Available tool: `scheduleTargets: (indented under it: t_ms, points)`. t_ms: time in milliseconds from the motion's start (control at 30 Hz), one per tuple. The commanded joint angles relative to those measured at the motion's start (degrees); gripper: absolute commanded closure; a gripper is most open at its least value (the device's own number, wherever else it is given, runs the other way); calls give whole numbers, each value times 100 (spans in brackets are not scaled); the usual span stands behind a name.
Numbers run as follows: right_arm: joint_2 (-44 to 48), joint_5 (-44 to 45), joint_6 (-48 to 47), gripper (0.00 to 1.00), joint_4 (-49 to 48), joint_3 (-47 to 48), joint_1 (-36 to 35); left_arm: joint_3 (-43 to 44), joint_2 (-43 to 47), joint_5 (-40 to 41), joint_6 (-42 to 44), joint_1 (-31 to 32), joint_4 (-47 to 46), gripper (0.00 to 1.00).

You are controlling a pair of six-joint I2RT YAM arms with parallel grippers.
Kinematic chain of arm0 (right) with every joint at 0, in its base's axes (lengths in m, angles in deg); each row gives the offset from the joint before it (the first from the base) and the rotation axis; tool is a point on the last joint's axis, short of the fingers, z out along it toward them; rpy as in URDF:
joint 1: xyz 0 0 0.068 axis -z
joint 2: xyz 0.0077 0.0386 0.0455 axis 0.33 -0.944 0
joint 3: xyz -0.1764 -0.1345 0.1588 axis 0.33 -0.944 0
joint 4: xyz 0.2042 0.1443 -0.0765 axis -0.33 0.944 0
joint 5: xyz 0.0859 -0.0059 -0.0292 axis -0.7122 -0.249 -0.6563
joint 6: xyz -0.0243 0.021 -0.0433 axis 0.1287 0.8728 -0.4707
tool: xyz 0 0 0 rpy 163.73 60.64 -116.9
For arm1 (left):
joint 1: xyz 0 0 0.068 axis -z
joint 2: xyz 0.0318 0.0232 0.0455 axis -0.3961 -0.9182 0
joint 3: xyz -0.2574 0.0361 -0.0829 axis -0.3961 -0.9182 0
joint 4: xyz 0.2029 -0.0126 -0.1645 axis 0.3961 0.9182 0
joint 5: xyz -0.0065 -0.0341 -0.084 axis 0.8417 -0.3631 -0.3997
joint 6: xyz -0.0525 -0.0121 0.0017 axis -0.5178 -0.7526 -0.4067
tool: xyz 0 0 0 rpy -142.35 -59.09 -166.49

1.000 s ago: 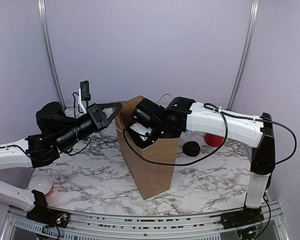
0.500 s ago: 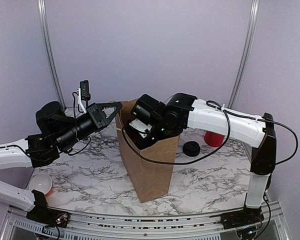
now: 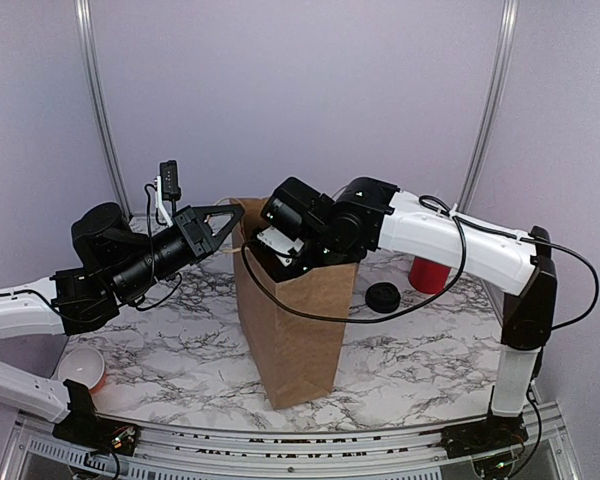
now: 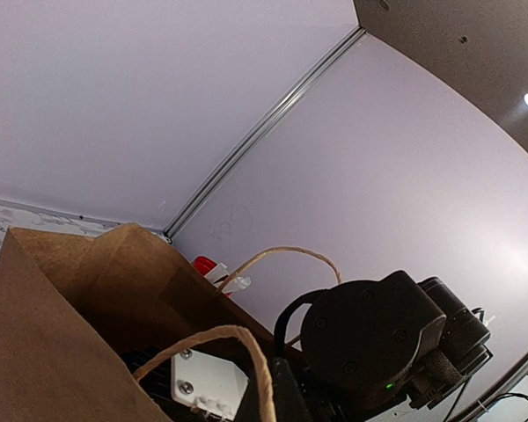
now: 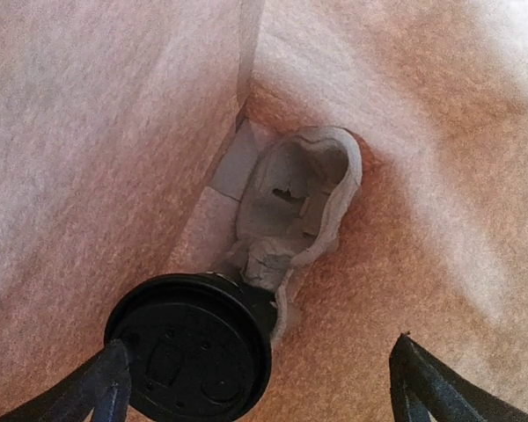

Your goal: Pack the takeout coffee

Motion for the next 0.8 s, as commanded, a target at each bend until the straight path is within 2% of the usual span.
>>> scheduleTargets:
  t_ms: [0,767]
  points:
    - [268,151,109,0,-51,275,-59,114,62,9,60,16,28,100]
    - [379,582,147,0,-150,486,-41,-25,208,37,51,16,30,100]
